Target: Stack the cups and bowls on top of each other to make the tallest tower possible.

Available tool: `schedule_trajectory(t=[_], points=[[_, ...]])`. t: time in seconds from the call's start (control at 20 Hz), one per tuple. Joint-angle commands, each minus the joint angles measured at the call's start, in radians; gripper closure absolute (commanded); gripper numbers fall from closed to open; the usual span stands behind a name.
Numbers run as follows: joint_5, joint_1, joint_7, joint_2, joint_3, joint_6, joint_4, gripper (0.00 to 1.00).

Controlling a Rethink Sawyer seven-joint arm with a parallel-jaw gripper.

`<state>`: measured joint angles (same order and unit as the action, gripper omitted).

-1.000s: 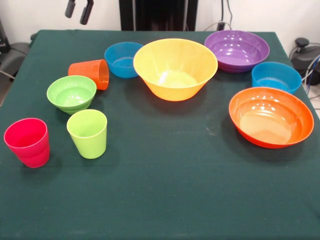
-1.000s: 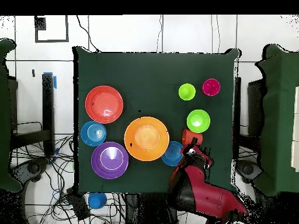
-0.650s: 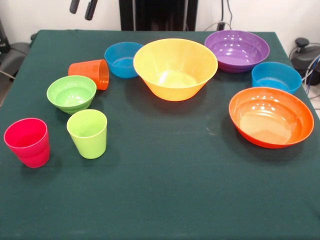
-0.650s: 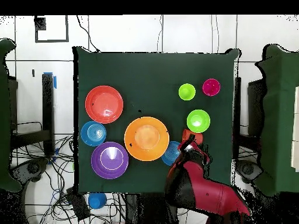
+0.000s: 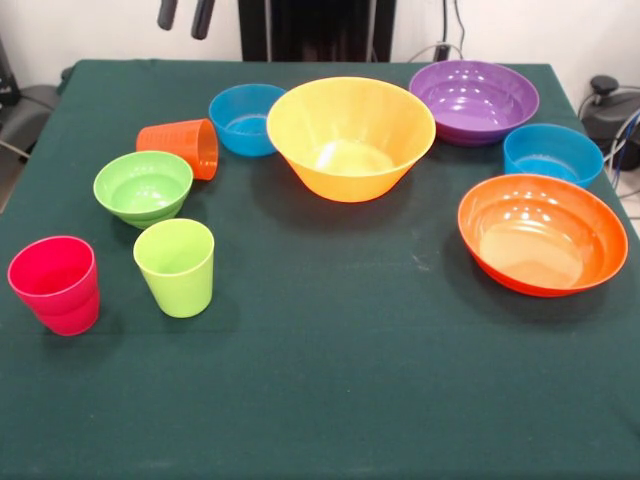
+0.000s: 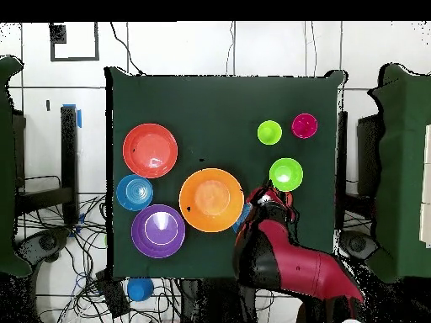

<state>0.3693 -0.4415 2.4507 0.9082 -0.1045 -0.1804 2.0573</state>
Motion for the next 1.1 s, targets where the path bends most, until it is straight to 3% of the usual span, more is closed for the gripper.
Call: schedule_trajectory(t=[0.05,0.35,0.55,0.8,1.1], points=[[-0.015,-0.072,0.049,-0.017,0.282,0.202,0.091,0.0],[-0.045,-0.027,0.108,-0.033,0.276,0.161,0.148,0.0],[-0.101,0.054,0.144,-0.006,0.221,0.16,0.163,0.0],[-0.175,0.091,0.157,0.015,0.214,0.172,0.167,0.0],[-0.225,0.112,0.174,-0.053,0.208,0.078,0.154,0.0]])
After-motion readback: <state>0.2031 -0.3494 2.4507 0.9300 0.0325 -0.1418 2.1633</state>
